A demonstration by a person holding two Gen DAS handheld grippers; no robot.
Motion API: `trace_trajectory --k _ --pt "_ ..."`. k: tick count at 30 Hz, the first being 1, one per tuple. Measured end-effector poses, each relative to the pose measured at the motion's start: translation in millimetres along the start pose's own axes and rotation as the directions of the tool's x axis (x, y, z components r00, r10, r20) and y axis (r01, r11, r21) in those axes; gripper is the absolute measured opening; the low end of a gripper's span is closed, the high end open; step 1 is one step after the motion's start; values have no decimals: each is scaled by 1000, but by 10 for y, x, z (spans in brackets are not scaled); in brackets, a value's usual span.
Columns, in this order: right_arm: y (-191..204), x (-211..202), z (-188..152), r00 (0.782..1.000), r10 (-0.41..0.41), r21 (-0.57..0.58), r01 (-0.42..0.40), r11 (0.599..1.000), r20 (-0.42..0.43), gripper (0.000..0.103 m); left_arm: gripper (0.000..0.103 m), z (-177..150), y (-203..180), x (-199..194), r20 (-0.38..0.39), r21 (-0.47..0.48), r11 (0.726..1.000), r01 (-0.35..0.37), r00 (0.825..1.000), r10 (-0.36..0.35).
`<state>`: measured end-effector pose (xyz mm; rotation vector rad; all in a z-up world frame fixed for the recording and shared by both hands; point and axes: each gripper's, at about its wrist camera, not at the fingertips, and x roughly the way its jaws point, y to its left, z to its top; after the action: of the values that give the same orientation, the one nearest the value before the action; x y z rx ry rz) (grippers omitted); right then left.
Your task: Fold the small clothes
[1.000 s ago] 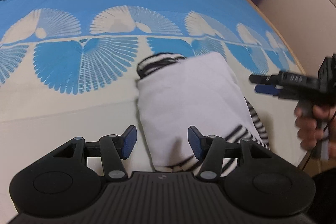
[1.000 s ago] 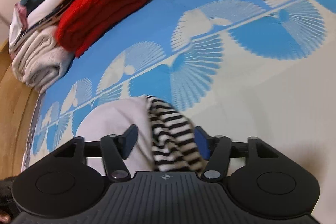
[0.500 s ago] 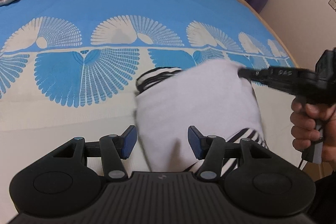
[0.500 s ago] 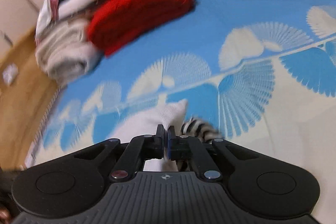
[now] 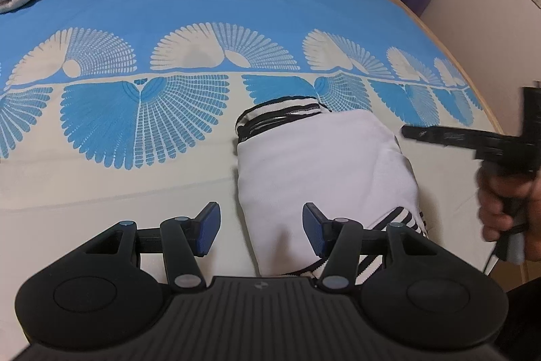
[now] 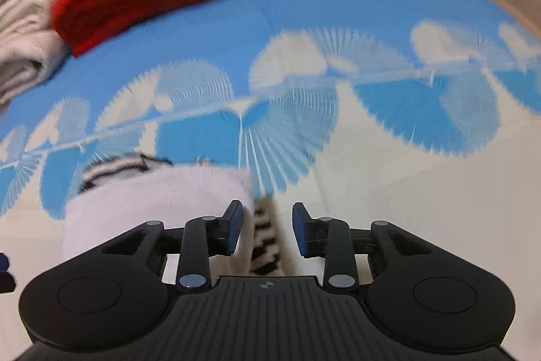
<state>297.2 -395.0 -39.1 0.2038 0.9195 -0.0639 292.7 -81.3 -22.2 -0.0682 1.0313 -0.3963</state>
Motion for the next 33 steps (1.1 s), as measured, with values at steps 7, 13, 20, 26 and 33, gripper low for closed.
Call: trace_trajectory --k 7,13,20,26,33 --pt "20 -439 -319 937 342 -283 -347 894 -69 34 59 29 -3 -9 13 -13 1000 4 1000 -4" --pt "-57 -33 -902 906 120 -439 -308 844 -406 34 59 95 -95 66 23 -8 1000 19 1000 -18" --pt "-282 27 -924 891 118 -403 -312 860 -439 33 52 80 -289 458 -29 62 997 48 999 -46" --pt "-287 51 -1039 880 75 -436 -304 847 -469 33 50 -168 -480 1008 -57 231 970 -70 995 85" --pt "-585 -544 -400 914 365 -177 -395 902 -178 34 49 -23 -459 443 -26 230 970 75 997 -71"
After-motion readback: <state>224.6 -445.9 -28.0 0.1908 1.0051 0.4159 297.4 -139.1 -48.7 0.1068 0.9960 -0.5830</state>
